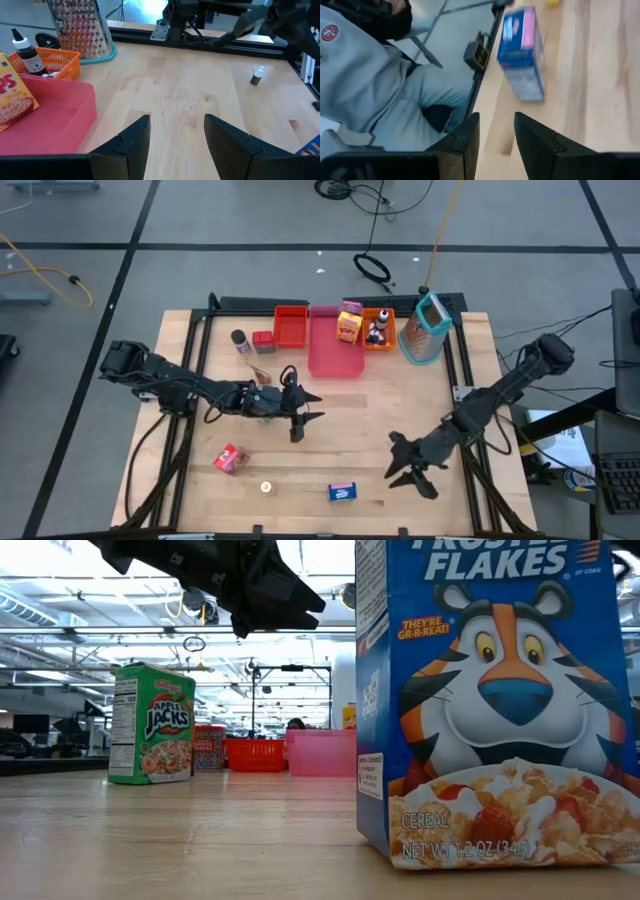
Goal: Pick & Place Kitchen Items
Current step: Put the black food coloring bottle into the orange bin
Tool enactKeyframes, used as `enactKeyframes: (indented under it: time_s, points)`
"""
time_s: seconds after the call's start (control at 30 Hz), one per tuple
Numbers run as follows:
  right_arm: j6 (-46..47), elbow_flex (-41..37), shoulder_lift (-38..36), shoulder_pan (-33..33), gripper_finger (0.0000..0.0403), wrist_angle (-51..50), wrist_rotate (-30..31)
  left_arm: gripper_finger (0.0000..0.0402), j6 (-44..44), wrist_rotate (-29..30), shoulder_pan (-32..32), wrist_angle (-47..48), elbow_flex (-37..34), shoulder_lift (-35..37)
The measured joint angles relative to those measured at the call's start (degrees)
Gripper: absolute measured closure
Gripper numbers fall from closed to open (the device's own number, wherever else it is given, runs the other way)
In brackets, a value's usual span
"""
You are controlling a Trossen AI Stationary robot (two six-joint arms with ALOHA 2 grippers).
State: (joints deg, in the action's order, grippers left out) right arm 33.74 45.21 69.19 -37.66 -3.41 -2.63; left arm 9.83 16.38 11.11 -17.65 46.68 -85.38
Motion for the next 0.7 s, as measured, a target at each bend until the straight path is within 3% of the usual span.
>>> enactKeyframes:
  time_s: [0.47, 0.7]
  points:
    - [23.91, 0.00, 0.18, -11.63, 0.0289, -12.10, 14.68, 0.0215, 1.33, 0.02, 0.00, 1.57, 0.00, 0.00]
    - [31.27, 0.00, 2.01, -16.18, 0.0289, -10.31, 16.36, 0.0215, 1.50, 0.02, 0.00, 1.65, 0.00, 0.00]
